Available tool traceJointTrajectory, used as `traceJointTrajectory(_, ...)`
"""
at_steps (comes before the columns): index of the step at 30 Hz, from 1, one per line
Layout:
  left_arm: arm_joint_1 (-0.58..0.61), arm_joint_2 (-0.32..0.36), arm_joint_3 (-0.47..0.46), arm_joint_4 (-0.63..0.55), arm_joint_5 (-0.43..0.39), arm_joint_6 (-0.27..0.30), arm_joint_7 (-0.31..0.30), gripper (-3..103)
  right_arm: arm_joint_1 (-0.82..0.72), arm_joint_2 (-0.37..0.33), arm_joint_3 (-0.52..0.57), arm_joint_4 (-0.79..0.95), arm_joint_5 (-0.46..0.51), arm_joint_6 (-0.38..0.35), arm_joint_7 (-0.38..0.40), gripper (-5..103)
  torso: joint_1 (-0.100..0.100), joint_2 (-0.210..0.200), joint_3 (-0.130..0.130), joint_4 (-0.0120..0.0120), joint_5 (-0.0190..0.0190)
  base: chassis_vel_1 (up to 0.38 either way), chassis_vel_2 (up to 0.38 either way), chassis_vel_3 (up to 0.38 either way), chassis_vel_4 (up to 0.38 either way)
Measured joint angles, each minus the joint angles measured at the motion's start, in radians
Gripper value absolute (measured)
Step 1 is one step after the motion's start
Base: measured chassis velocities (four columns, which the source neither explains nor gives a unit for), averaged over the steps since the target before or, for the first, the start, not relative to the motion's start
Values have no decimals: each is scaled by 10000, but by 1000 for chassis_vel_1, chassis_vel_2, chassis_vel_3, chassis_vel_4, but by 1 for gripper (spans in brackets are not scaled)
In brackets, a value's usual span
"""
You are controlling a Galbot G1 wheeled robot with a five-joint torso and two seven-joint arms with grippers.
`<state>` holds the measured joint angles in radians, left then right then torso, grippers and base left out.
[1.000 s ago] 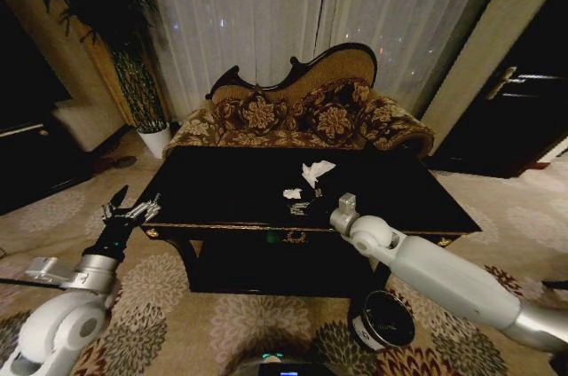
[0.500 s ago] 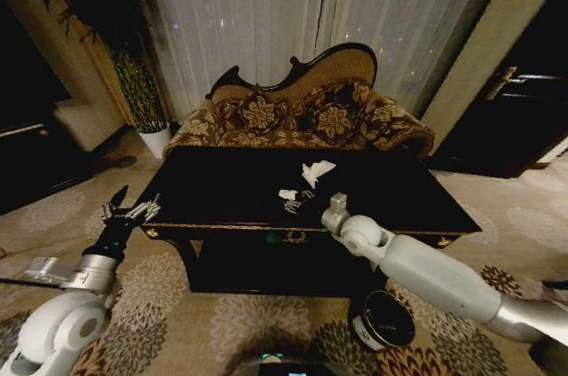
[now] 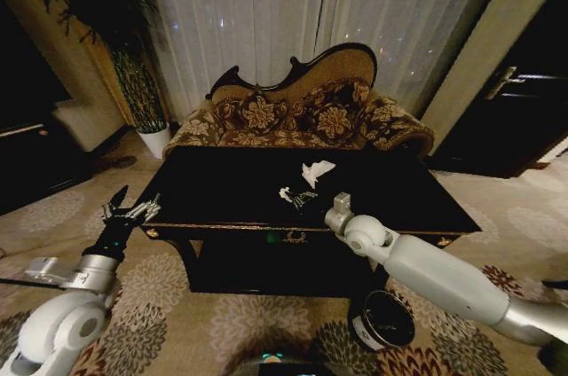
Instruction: Move to the front of the table and place the trash on the table into the trash bin.
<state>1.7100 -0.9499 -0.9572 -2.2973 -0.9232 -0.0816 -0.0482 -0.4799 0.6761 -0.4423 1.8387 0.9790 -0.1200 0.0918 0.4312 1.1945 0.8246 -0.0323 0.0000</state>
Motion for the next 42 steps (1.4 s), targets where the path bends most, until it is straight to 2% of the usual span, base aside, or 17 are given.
traceJointTrajectory(9,0,0,0,0,0,0,0,100,-384,-269,557,311,-31,-3,117,0,0,0,0,2,0,0,0,0,0)
traceJointTrajectory(13,0,0,0,0,0,0,-1,100,-1363,-946,1941,718,38,51,124,0,0,0,0,1,1,0,0,0,0)
traceJointTrajectory(14,0,0,0,0,0,0,-1,100,-1363,-946,1941,718,38,51,124,0,0,0,0,1,1,0,0,0,0)
traceJointTrajectory(17,0,0,0,0,0,1,0,100,-3058,-1688,3897,1164,-119,272,-264,0,0,0,-1,1,1,0,0,0,0)
traceJointTrajectory(18,0,0,0,0,0,1,0,100,-3058,-1688,3897,1164,-119,272,-264,0,0,0,-1,1,1,0,0,0,0)
traceJointTrajectory(20,-1,0,0,0,0,0,1,100,-4726,-2152,5508,1511,-485,616,-571,0,0,0,-1,-5,5,0,0,0,0)
traceJointTrajectory(22,0,0,0,0,0,1,0,100,-5758,-2246,6657,1729,-1017,947,-782,0,-1,1,-2,-4,0,0,0,0,0)
traceJointTrajectory(23,0,0,0,0,0,1,0,100,-5758,-2246,6657,1729,-1017,947,-782,0,-1,1,-2,-4,0,0,0,0,0)
traceJointTrajectory(25,0,0,0,0,0,1,0,100,-6825,-2186,7787,1978,-1307,1267,-831,0,-1,1,-2,0,0,0,0,0,0)
traceJointTrajectory(27,0,0,0,0,0,0,0,100,-7035,-2155,7992,2013,-1312,1309,-830,0,-1,0,-2,0,1,0,0,0,0)
traceJointTrajectory(31,0,0,0,0,0,1,0,100,-9012,-1940,9613,2231,-1368,1608,-910,0,0,1,-1,2,0,0,0,0,0)
traceJointTrajectory(33,0,0,0,0,0,0,0,100,-9360,-1871,9920,2241,-1414,1665,-950,0,0,0,-1,1,2,0,0,0,0)
traceJointTrajectory(36,-1,0,0,0,0,0,0,100,-11157,-1381,11446,2279,-1610,2019,-1241,0,0,0,-1,1,2,0,0,0,0)
traceJointTrajectory(38,0,0,-1,0,0,1,0,100,-11424,-1277,11667,2280,-1636,2079,-1286,0,0,1,-1,1,2,0,0,0,0)
traceJointTrajectory(39,0,0,-1,0,0,1,0,100,-12198,-917,12281,2266,-1695,2252,-1427,0,0,1,-1,0,0,0,0,0,0)
traceJointTrajectory(42,0,0,0,0,0,1,0,100,-13397,-182,13190,2094,-1933,2693,-1693,0,-1,1,-2,-1,-1,0,0,0,0)
